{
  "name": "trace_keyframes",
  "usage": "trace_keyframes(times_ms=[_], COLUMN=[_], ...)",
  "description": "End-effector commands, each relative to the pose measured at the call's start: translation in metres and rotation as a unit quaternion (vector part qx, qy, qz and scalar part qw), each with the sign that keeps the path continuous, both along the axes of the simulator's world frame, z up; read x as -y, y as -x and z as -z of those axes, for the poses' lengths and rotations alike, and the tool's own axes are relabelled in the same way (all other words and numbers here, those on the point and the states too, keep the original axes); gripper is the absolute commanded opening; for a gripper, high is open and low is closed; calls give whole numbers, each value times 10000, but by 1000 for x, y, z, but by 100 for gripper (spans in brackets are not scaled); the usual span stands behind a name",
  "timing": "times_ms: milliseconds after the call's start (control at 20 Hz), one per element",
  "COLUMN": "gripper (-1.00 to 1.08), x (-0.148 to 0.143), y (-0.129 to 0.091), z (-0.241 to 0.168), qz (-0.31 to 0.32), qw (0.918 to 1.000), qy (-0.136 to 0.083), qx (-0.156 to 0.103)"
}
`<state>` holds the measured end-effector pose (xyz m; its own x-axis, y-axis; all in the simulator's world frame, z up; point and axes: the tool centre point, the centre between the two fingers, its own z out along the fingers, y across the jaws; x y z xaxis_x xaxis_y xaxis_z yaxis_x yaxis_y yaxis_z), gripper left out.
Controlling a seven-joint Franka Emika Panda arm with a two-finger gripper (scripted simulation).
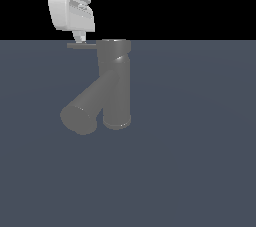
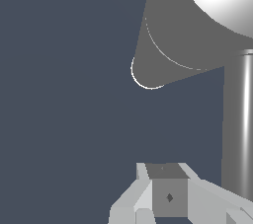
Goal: Turn on the faucet by rotating a designated handle.
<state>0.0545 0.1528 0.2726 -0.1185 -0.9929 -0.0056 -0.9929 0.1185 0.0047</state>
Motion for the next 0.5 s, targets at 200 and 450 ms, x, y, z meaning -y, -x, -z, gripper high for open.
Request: trace_keyframes(times_ms=[200, 450], gripper=[-100, -100], x=[-3, -3], y=[-3, 3], z=[4, 4], qz=[100, 93], qw=[9999, 10000], qy=[31, 30], qx=[20, 17])
